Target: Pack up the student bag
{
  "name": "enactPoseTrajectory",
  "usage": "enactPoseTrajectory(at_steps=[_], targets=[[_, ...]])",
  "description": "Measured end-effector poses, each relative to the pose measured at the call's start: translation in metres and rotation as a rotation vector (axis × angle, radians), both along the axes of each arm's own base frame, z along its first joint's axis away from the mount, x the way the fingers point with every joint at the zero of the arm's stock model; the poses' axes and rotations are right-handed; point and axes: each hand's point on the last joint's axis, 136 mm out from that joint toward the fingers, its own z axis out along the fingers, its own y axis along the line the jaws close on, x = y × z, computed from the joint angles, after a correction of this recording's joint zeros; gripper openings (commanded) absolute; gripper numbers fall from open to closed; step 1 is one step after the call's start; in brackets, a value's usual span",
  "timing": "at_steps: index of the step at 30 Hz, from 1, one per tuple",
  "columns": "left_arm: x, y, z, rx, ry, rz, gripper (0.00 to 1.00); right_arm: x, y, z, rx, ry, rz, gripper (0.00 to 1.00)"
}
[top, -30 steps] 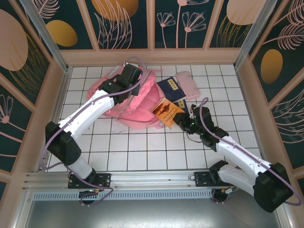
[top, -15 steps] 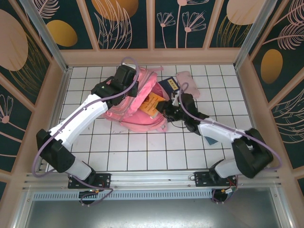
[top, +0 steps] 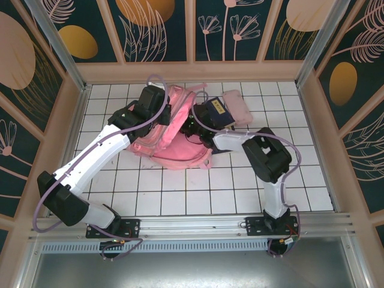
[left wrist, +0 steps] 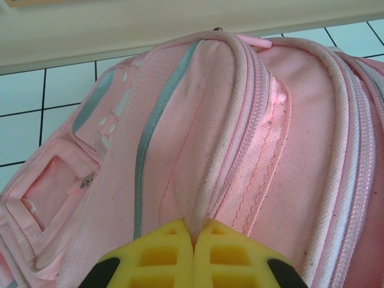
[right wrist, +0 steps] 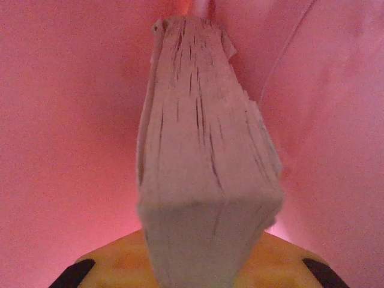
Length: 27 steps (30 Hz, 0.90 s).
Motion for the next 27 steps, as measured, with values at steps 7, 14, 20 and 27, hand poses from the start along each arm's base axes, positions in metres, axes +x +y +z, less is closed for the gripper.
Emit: enactPoseTrajectory(at_steps=[7,14,20,27], targets=[[0.001,0.005,-0.001,0.004,-0.004,0.033,0.0,0.014,0.01,-0.015,-0.008,0.049,-0.029,0.77],[0.003,0.012,-0.001,0.021,-0.017,0.078,0.0,-0.018,-0.022,-0.006,0.031,0.154,0.039,0.72],[0.006,0.013,-0.01,0.025,-0.021,0.089,0.0,-0.049,-0.041,0.052,0.09,0.13,0.082,0.67],[0.005,0.024,-0.034,0.079,-0.017,0.13,0.0,-0.071,-0.09,0.063,0.023,0.114,0.014,0.63]])
